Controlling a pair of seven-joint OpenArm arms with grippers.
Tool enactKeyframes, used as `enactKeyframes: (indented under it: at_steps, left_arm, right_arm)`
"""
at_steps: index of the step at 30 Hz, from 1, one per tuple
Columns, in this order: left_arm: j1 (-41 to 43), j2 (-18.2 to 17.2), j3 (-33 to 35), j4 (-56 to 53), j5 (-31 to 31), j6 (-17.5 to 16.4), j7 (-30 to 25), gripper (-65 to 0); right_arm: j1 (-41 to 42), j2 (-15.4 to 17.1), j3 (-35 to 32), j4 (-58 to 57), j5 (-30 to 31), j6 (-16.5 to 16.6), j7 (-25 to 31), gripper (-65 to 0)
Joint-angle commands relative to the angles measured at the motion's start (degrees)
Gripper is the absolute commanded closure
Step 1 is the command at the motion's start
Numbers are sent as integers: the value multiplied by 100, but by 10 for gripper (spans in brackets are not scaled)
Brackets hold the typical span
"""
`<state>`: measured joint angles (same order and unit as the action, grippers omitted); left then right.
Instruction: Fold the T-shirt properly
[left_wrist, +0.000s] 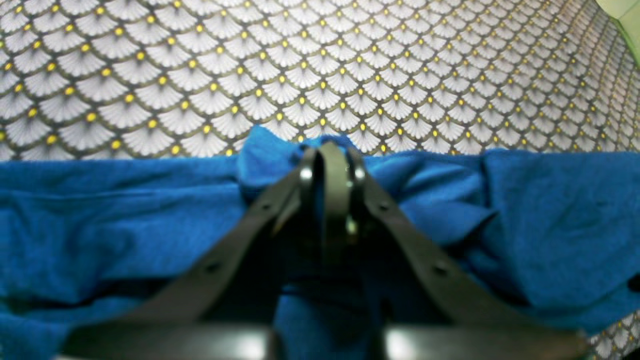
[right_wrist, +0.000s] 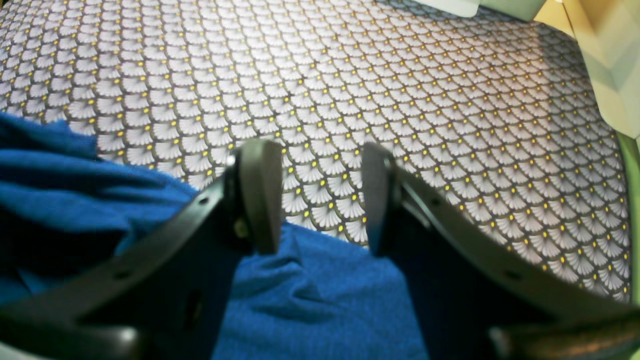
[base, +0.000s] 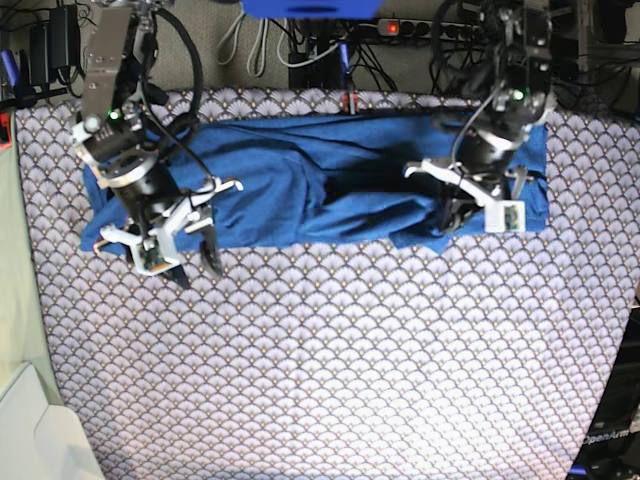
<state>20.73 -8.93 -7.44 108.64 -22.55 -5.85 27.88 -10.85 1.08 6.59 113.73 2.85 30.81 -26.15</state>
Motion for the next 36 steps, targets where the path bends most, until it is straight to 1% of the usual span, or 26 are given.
enactKeyframes:
  at_steps: [1, 9, 14, 21, 25, 36]
  left_arm:
    - [50, -70, -69, 165, -36, -18, -164, -4]
    - [384, -79, -113, 173, 17, -18, -164, -4]
    - [507, -87, -368, 226, 17, -18, -164, -4]
    - [569, -87, -922, 244, -18, -26, -164, -4]
    - [577, -79, -913, 279, 17, -26, -164, -4]
    - [648, -79, -913, 296, 17, -26, -146, -4]
  right_arm:
    - [52, 10, 5, 95, 88, 18, 167, -269]
    - [61, 10, 5, 95, 88, 18, 167, -269]
    - [70, 10, 5, 95, 88, 18, 167, -269]
    - [70, 2, -4, 95, 88, 27, 167, -269]
    - [79, -130, -4, 95, 88, 36, 167, -269]
    - [87, -139, -4, 95, 88, 36, 167, -269]
